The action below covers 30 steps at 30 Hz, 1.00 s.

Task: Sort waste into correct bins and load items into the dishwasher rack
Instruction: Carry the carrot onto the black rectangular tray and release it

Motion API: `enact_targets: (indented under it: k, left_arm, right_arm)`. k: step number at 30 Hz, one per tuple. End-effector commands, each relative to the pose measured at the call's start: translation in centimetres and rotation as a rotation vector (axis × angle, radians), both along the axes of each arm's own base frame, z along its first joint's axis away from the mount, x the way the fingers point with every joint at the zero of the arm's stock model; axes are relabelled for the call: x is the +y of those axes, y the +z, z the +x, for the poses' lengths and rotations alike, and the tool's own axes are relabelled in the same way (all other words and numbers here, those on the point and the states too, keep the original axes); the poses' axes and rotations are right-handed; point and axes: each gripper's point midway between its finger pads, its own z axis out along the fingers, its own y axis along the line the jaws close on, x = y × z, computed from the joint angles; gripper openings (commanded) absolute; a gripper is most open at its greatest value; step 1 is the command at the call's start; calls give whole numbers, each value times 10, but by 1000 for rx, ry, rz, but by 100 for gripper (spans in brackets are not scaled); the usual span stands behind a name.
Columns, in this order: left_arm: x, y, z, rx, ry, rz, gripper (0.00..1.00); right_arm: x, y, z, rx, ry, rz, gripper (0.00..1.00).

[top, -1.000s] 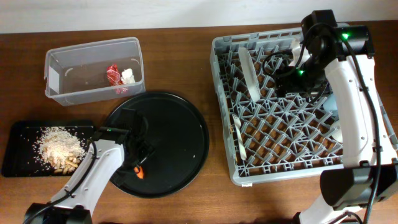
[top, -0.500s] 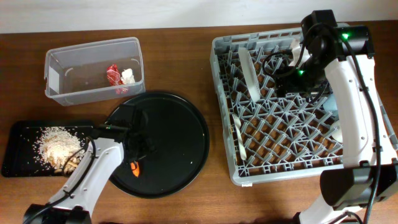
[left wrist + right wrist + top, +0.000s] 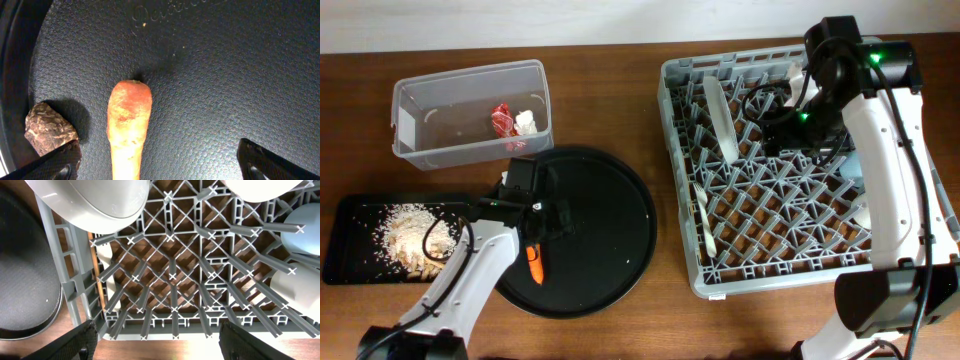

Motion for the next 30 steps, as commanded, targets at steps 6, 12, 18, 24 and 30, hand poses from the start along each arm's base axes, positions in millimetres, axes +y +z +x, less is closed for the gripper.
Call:
enact_targets:
  k: [6, 12, 18, 24, 30]
  left_arm:
    - [3, -30, 3, 84, -15, 34, 99]
    - [1, -41, 1, 118, -18, 27, 77]
    - [-1, -52, -6, 166, -22, 17, 56]
    - [0, -54, -10, 182, -22, 20, 30]
    - [0, -38, -4, 194, -21, 26, 8]
  right_arm:
    - [-1, -1, 0, 3, 2, 0, 81]
    - [-1, -1, 0, 2, 3, 0, 81]
    - [-2, -1, 0, 2, 2, -4, 81]
    - [-2, -1, 0, 2, 2, -4, 81]
    - [-2, -1, 0, 1, 2, -4, 81]
